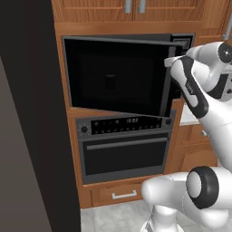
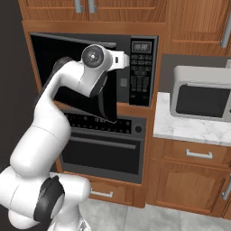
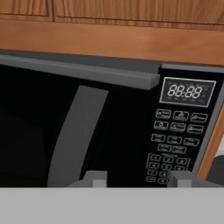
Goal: Pick the mug from the counter and place it inside the microwave. Then close the microwave.
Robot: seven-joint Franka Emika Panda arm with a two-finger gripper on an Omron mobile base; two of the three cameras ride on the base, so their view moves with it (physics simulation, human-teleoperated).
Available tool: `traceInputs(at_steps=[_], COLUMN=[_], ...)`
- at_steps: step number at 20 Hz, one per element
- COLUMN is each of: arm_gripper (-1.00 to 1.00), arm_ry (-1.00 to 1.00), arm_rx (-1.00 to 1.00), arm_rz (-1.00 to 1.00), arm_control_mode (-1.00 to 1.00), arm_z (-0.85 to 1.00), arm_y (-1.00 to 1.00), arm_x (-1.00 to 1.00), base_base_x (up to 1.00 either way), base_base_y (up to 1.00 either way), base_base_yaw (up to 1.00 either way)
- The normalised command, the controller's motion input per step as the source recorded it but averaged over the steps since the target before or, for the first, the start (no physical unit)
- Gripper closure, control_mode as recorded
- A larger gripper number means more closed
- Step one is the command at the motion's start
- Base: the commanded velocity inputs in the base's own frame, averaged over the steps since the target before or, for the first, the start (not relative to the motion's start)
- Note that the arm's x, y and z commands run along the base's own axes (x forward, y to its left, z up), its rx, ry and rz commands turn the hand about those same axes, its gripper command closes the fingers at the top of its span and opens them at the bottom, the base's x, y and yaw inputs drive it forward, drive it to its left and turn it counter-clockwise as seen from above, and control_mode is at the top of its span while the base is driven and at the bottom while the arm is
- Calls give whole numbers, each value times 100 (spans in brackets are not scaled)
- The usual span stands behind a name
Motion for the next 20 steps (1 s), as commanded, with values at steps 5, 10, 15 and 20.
traceInputs(at_steps=[5, 10, 15, 20], arm_gripper=[-100, -100, -100, -100], arm_ry=[0, 0, 0, 0], arm_rx=[0, 0, 0, 0], arm_rz=[-1, -2, -2, -2], arm_control_mode=[-100, -100, -100, -100], arm_z=[0, 0, 0, 0], arm_y=[0, 0, 0, 0], arm_x=[44, 42, 35, 31], base_base_x=[0, 0, 0, 0], base_base_y=[0, 0, 0, 0], base_base_yaw=[0, 0, 0, 0])
